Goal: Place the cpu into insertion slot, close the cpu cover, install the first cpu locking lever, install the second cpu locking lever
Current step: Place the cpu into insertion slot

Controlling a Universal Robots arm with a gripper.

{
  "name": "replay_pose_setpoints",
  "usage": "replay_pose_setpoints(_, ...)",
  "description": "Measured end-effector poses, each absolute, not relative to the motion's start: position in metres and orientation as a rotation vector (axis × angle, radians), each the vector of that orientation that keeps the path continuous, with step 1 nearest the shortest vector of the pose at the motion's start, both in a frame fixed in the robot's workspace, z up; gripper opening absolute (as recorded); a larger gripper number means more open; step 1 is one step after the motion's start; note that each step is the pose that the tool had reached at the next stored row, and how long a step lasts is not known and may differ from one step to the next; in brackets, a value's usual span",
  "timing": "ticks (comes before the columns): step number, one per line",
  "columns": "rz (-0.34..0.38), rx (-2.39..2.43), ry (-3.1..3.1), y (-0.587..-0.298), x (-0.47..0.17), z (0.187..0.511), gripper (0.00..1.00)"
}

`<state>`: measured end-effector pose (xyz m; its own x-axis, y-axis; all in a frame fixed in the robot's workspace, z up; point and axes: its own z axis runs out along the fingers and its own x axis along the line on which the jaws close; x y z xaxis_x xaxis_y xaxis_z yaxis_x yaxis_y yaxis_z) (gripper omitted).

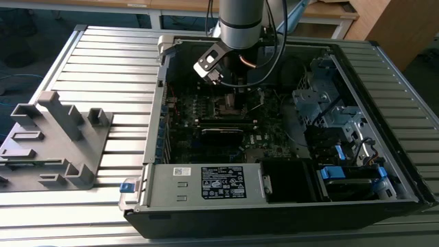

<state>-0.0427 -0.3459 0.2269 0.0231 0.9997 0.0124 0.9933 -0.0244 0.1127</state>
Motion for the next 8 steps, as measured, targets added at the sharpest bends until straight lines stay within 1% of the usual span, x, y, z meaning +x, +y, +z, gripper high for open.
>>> replay_pose_setpoints(8,0.135,2.194,2.142,-0.3459,-0.0428,0.2267,0.54)
